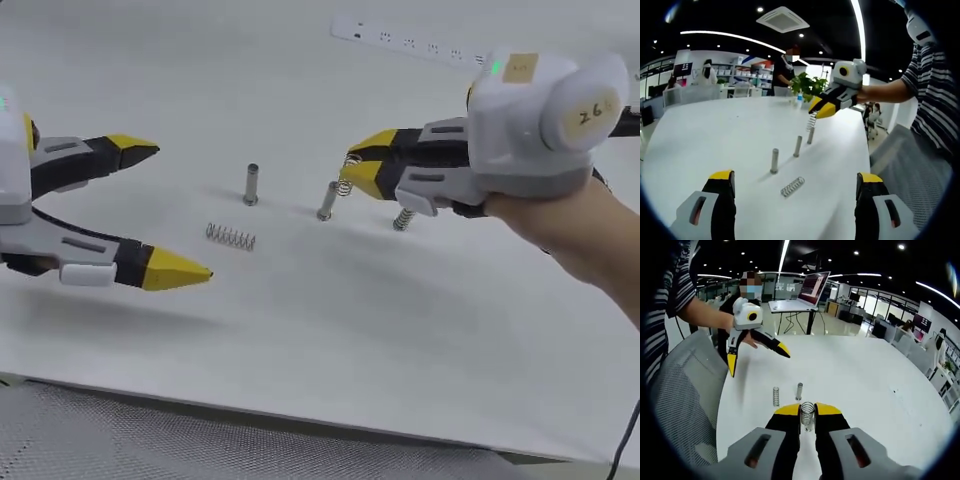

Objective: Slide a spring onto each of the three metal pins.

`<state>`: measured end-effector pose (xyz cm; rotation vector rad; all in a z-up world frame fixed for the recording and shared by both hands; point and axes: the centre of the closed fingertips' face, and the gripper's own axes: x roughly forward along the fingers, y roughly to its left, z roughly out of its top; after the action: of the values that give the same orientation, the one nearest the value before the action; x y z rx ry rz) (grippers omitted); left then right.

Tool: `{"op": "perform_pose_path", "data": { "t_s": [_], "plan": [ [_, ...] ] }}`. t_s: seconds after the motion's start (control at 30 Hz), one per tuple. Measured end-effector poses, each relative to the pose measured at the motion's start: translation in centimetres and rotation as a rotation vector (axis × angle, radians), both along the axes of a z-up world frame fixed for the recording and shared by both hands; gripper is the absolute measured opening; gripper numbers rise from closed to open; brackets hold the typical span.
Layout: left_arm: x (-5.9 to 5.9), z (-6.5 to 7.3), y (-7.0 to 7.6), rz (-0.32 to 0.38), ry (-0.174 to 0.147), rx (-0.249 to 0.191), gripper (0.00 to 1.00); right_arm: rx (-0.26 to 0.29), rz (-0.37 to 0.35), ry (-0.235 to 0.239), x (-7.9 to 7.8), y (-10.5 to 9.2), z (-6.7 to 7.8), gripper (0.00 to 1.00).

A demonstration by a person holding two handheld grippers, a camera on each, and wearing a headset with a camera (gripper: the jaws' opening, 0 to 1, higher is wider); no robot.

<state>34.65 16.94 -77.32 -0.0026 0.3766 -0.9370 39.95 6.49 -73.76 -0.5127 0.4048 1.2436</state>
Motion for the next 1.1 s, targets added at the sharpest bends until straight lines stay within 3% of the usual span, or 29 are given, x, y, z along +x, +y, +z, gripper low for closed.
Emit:
{"op": "perform_pose_path", "data": {
  "t_s": [0.27, 0.4, 0.77, 1.1],
  "plan": [
    [0.1, 0.1, 0.1, 0.009, -0.004, -0.001, 0.98, 0.015, -0.044, 0.011, 1.6, 0.2, 0.0, 0.07],
    [0.2, 0.0, 0.1, 0.011, -0.003, 0.002, 0.98, -0.006, -0.049, 0.011, 1.8, 0.1, -0.8, 0.07],
    [0.3, 0.1, 0.2, 0.015, -0.005, 0.006, 0.98, 0.017, -0.069, 0.039, 2.0, 0.4, -1.2, 0.07],
    [0.4, 0.0, 0.3, 0.017, -0.006, 0.007, 0.98, 0.005, -0.072, 0.053, 2.0, 0.4, -2.3, 0.07]
  ]
}}
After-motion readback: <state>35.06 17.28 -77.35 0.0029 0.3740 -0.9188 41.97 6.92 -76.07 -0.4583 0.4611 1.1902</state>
